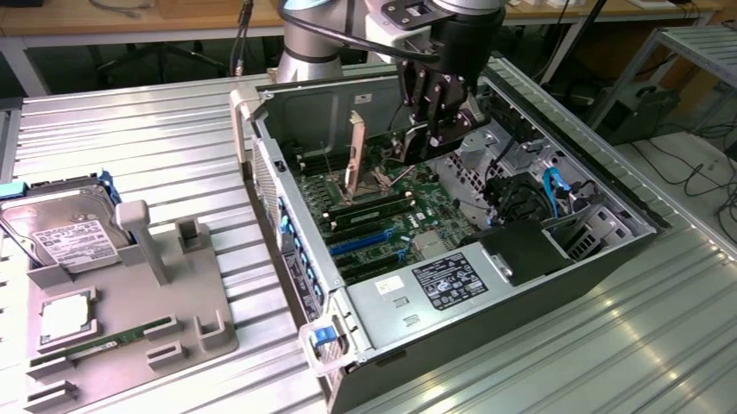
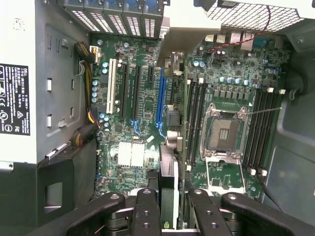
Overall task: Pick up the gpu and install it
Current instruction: 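Insert the gpu into the slot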
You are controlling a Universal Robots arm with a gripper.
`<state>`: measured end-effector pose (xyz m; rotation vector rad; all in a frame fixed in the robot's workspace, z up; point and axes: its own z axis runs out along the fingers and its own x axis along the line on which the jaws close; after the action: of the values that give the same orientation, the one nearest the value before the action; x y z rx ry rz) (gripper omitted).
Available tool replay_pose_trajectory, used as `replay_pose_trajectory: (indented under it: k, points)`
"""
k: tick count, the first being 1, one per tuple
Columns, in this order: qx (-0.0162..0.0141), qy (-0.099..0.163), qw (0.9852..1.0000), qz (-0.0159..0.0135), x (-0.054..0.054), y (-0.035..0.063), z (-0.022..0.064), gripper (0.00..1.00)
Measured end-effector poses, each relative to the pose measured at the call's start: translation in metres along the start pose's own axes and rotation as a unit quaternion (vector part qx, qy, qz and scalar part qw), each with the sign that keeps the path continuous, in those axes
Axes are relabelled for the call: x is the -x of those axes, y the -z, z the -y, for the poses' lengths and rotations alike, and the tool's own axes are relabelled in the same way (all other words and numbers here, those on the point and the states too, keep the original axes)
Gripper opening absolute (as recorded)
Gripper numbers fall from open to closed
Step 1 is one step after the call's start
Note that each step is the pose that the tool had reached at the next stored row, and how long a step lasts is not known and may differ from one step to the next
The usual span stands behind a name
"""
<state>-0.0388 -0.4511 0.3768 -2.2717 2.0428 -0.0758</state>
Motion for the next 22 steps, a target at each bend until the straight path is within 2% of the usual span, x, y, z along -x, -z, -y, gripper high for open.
replay_pose_trajectory:
  k: [7, 8, 10, 12, 15, 17, 21, 22]
  points:
    - [0.0016, 0.0, 1.0, 0.0005, -0.002, -0.0042, -0.0006, 0.27]
    - [0.0058, 0.0, 1.0, 0.001, -0.002, -0.0056, -0.0006, 0.27]
    - [0.0122, 0.0, 0.9999, 0.0016, -0.002, -0.0072, -0.0009, 0.27]
    - [0.0269, -0.001, 0.9996, 0.0032, -0.002, -0.0083, -0.0009, 0.27]
    - [0.0366, -0.001, 0.9993, 0.0043, -0.002, -0.0106, -0.0011, 0.27]
    - [0.0415, -0.001, 0.9991, 0.0048, -0.002, -0.0127, -0.0008, 0.27]
    - [0.0406, -0.001, 0.9991, 0.0082, -0.003, -0.0174, -0.0012, 0.27]
    - [0.0397, -0.002, 0.9992, 0.0103, -0.003, -0.018, -0.0013, 0.27]
